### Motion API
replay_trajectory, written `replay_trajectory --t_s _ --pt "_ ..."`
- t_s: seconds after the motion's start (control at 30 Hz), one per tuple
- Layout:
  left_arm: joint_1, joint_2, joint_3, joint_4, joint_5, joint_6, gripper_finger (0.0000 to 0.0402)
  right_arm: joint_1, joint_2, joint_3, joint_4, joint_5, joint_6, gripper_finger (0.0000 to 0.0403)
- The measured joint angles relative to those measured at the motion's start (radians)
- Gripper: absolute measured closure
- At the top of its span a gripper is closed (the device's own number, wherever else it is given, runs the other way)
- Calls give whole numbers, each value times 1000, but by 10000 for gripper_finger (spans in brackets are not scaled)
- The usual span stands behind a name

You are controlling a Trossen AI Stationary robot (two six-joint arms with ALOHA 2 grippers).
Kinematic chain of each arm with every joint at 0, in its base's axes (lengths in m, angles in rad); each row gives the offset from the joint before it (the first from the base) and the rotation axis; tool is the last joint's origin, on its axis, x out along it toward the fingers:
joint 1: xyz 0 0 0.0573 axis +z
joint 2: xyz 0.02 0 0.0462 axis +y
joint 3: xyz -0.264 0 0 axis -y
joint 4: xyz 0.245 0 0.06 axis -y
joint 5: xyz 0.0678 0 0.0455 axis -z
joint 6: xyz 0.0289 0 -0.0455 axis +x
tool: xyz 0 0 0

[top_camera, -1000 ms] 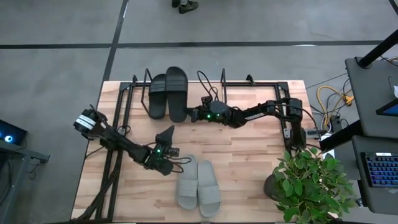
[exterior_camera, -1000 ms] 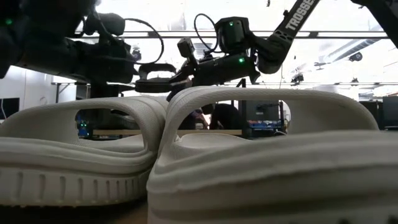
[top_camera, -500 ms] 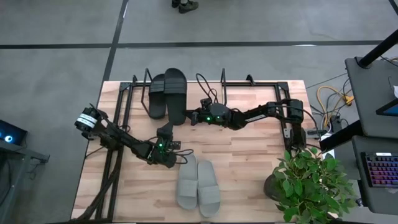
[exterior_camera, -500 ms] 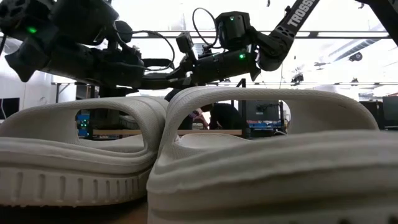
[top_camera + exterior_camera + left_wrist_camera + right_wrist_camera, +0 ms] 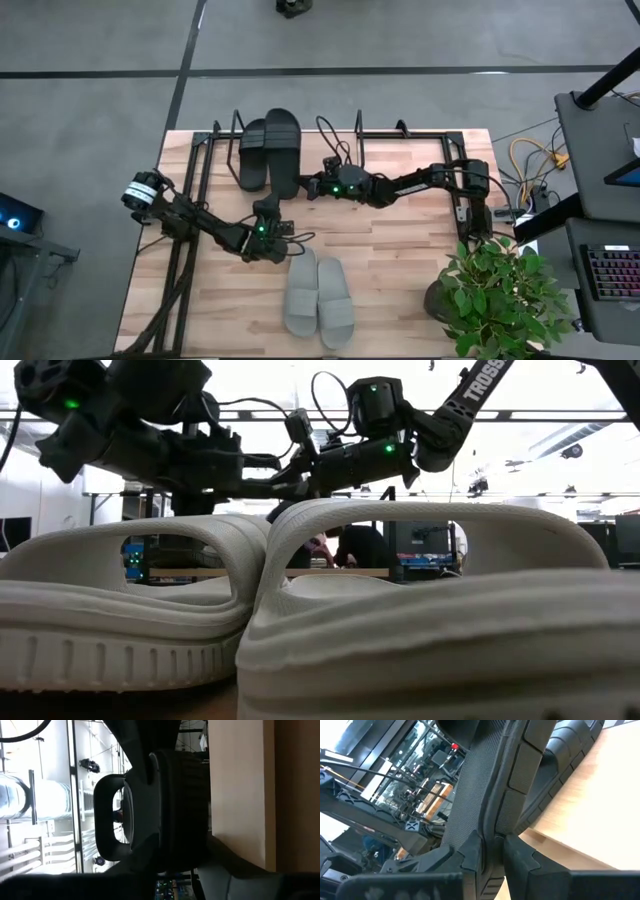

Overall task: Pick and place slides into the shelf
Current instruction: Put the black slide on the shelf

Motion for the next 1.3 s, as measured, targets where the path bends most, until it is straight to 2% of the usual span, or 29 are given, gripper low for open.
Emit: replay_trajectory --t_s 0.1,0.6,0.83,0.93,1.3 --pt "0 0 5 -4 -1 7 346 5 0 0 0 -4 -14 358" --pt "1 -1 5 1 3 6 346 8 0 0 -5 -11 -61 358" --pt "2 -5 5 5 12 3 346 4 -13 0 -30 -19 -77 276" --pt "2 -5 5 8 16 1 346 -1 -13 0 -33 -1 -76 255" --pt "16 -8 5 4 20 5 349 -1 -14 0 -50 46 -79 262"
